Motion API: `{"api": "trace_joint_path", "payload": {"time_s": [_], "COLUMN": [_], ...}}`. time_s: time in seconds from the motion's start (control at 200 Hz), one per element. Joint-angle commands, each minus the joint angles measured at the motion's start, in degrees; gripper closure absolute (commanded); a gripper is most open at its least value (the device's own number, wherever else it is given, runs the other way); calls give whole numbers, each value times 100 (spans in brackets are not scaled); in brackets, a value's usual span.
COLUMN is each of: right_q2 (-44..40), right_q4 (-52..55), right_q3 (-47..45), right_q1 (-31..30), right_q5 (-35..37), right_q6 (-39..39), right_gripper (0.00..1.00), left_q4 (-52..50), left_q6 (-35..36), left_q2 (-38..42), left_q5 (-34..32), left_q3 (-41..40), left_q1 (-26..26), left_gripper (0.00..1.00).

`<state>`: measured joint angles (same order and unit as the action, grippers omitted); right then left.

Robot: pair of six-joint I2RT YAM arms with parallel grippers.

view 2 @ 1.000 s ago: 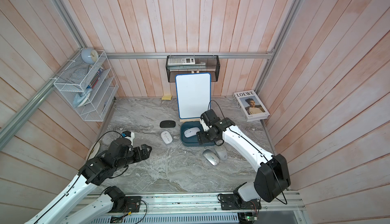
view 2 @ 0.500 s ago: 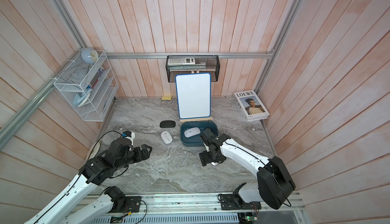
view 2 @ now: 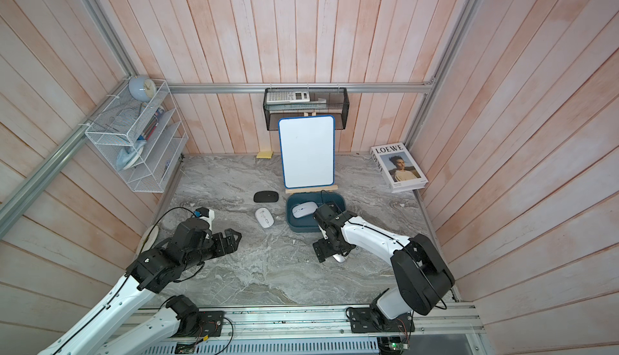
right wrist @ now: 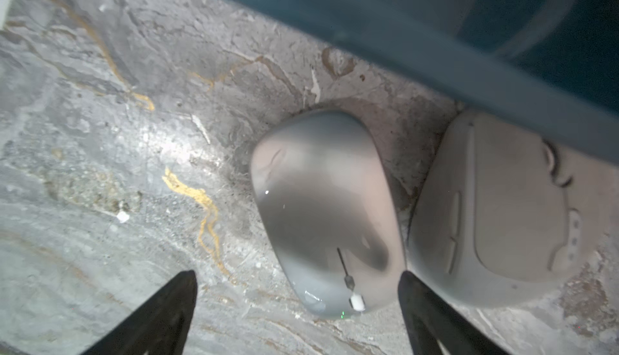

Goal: Put the mouse in the storage box
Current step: Adjust the mouse at the center of the board.

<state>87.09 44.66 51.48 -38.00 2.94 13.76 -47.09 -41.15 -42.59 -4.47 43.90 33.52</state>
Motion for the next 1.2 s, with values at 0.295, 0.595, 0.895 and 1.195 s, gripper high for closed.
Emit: {"api": "trace_joint_path", "payload": {"time_s": [0.295,0.595,0.895,1.195], "right_q2": [751,832,1088,836], "right_q4": [187,130,164,-11], "right_q3": [505,489,682,515], "right_q1": [191,-263,-849,-867], "right_q5": [131,-457,-523,-276], "right_q6": [-330,-282,345,474], "right_gripper": [2,3,8,18], "left_q4": [121,147,144,156], "left_q6": [89,98,107,116], "left_q2": [18,5,-51,-66], "left_q5": [69,86,122,123], "left_q3": [-105,-123,-112,-118], "left_q1": [-12,-11,-12,-13], "left_gripper": [4,4,4,4]}}
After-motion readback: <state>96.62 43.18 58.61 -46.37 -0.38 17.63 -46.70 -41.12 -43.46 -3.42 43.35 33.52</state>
